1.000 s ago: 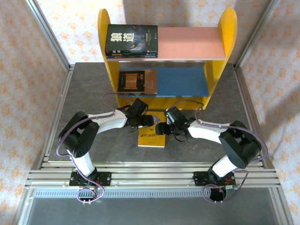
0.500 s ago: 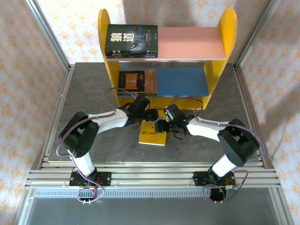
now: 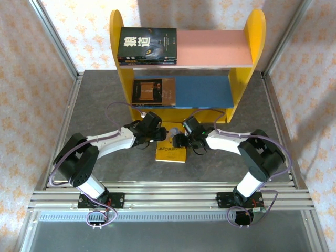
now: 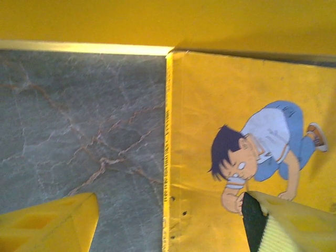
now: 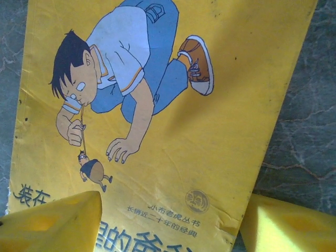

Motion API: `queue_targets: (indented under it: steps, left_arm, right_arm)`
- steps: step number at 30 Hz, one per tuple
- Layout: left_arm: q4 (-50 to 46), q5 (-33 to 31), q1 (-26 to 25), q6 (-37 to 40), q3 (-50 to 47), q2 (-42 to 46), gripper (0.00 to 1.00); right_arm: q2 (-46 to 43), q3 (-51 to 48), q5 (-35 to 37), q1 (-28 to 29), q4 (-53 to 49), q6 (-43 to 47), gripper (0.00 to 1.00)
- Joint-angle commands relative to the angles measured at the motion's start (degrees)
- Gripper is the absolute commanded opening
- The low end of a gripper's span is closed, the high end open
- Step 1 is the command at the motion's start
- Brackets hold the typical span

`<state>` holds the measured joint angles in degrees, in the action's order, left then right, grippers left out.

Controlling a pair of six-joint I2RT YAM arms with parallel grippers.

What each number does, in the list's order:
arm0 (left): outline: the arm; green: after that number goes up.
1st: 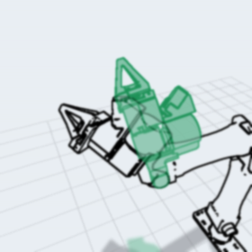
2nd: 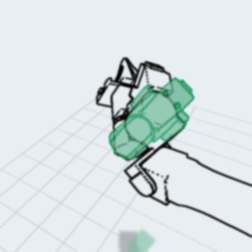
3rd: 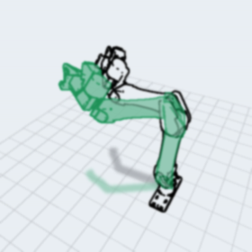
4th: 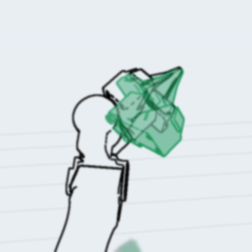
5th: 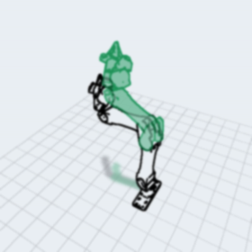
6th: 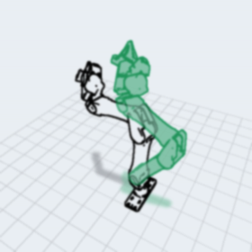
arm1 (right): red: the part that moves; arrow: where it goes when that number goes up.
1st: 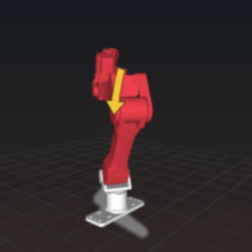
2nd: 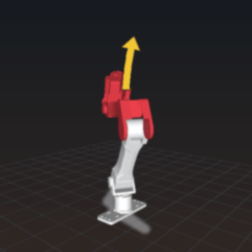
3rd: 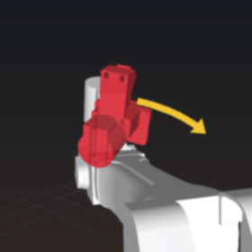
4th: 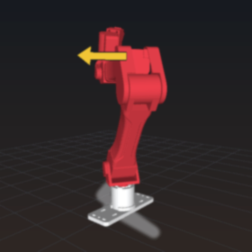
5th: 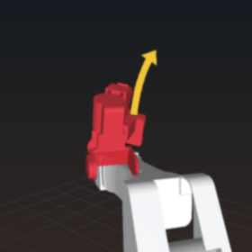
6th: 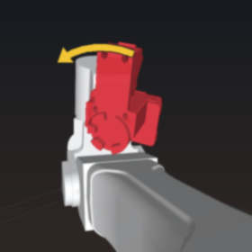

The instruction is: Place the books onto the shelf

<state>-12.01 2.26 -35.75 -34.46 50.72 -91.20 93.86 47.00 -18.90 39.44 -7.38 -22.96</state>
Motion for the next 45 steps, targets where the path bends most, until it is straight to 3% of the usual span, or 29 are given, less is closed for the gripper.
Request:
queue_targets:
  steps: [1, 9, 15, 19, 29, 39, 45]
  left_arm:
    - [-1.2, -1.7, -0.1, -0.7, -2.2, 1.3, 0.75]
    - [2.6, 0.9, 0.0, -1.3, -4.4, 1.0, 0.76]
    - [3.3, 2.2, 0.0, -1.5, -4.3, 0.1, 0.75]
    - [3.8, 3.5, 0.0, -1.8, -4.3, -0.7, 0.75]
    - [6.6, 6.6, 0.0, -2.7, -4.7, -2.1, 0.75]
    - [17.7, 16.9, 0.0, -6.6, -8.0, 4.7, 0.75]
    - [16.8, 16.4, 0.0, -6.0, -8.8, 7.6, 0.75]
  right_arm:
    - [3.6, -0.4, 0.7, 1.3, 2.6, -0.2, 0.67]
    - [6.2, -3.7, -0.9, 2.0, 6.0, -0.1, 0.54]
    - [6.5, -4.7, -1.5, 2.1, 6.8, 0.1, 0.31]
    - [6.7, -4.7, -2.0, 2.1, 7.2, 0.4, 0.24]
    - [8.5, -4.8, -5.0, 2.6, 10.0, -0.3, 0.13]
    - [10.2, -3.8, -5.8, 4.0, 11.1, -0.9, 0.1]
    - [10.5, -3.4, -6.1, 4.1, 11.2, -0.8, 0.1]
